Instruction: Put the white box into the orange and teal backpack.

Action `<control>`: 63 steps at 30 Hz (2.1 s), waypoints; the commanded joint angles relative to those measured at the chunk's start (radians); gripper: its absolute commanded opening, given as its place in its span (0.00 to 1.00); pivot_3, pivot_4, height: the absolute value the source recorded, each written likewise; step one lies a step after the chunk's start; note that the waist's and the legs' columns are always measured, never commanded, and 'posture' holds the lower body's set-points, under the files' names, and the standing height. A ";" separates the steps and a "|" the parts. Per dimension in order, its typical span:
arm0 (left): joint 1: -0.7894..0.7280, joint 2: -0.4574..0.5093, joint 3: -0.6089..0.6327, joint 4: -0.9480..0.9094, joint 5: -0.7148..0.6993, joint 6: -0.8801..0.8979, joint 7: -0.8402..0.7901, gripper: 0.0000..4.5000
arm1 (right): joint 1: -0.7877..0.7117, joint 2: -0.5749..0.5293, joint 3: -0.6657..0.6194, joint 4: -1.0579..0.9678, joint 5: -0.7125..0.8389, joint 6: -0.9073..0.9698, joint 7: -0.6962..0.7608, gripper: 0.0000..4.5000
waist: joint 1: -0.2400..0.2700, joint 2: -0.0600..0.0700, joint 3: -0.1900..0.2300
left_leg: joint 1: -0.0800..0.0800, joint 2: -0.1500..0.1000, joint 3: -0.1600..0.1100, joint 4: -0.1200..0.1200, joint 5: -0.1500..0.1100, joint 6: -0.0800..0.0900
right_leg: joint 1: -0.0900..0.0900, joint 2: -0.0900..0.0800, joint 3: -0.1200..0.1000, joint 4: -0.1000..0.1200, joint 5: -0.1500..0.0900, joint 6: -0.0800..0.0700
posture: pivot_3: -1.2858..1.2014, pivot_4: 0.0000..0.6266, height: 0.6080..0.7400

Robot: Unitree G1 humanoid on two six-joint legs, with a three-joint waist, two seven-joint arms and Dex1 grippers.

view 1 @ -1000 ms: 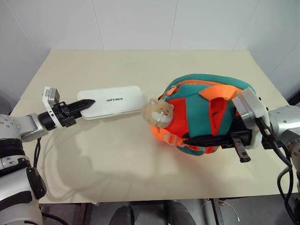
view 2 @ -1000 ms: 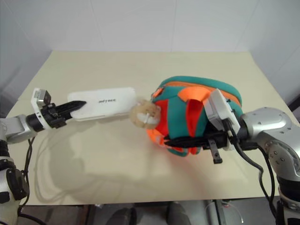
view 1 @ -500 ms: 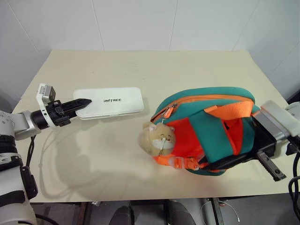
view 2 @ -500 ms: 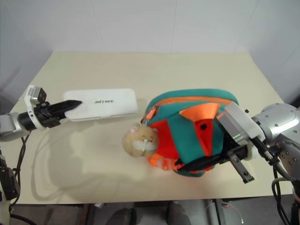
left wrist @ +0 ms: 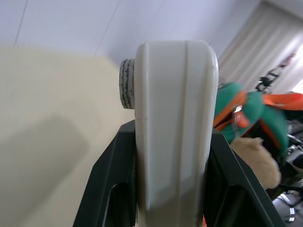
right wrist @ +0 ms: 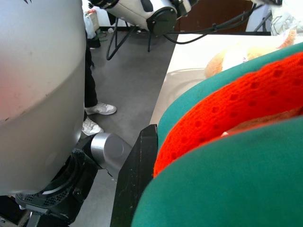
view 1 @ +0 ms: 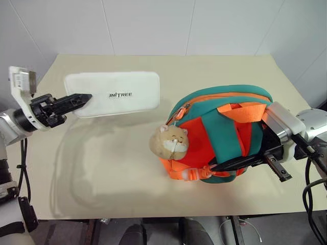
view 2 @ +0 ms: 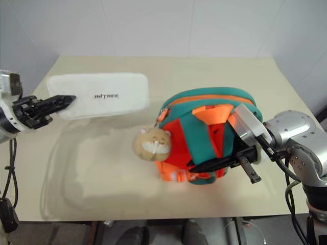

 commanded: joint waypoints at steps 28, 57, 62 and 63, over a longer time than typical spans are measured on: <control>-0.062 0.019 -0.093 0.048 0.013 -0.322 -0.296 0.28 | -0.009 0.010 -0.036 0.032 -0.035 -0.033 -0.016 0.11 | -0.003 0.000 0.000 | 0.000 0.000 0.000 0.006 -0.001 0.002 | 0.002 0.003 -0.001 0.004 0.000 0.000 | 0.52 0.24 1.00; -0.203 -0.048 -0.343 0.233 0.148 -0.432 -0.430 0.28 | -0.002 0.034 -0.033 0.027 -0.056 -0.054 -0.051 0.11 | -0.001 0.000 0.000 | 0.000 0.000 0.001 0.010 -0.001 0.003 | 0.003 0.004 -0.002 0.007 0.000 0.000 | 0.52 0.24 1.00; -0.199 -0.019 -0.433 0.200 0.133 -0.435 -0.432 0.28 | 0.002 0.040 -0.038 0.020 -0.043 -0.050 -0.062 0.11 | 0.000 0.000 0.000 | 0.000 0.000 0.000 0.010 -0.001 0.003 | 0.003 0.004 -0.001 0.007 0.000 0.000 | 0.52 0.24 1.00; -0.196 -0.009 -0.457 0.193 0.131 -0.446 -0.432 0.28 | 0.002 0.042 -0.039 0.019 -0.039 -0.049 -0.065 0.11 | 0.000 0.000 0.000 | 0.000 0.000 0.000 0.010 -0.001 0.003 | 0.003 0.004 -0.001 0.007 0.000 0.000 | 0.52 0.24 1.00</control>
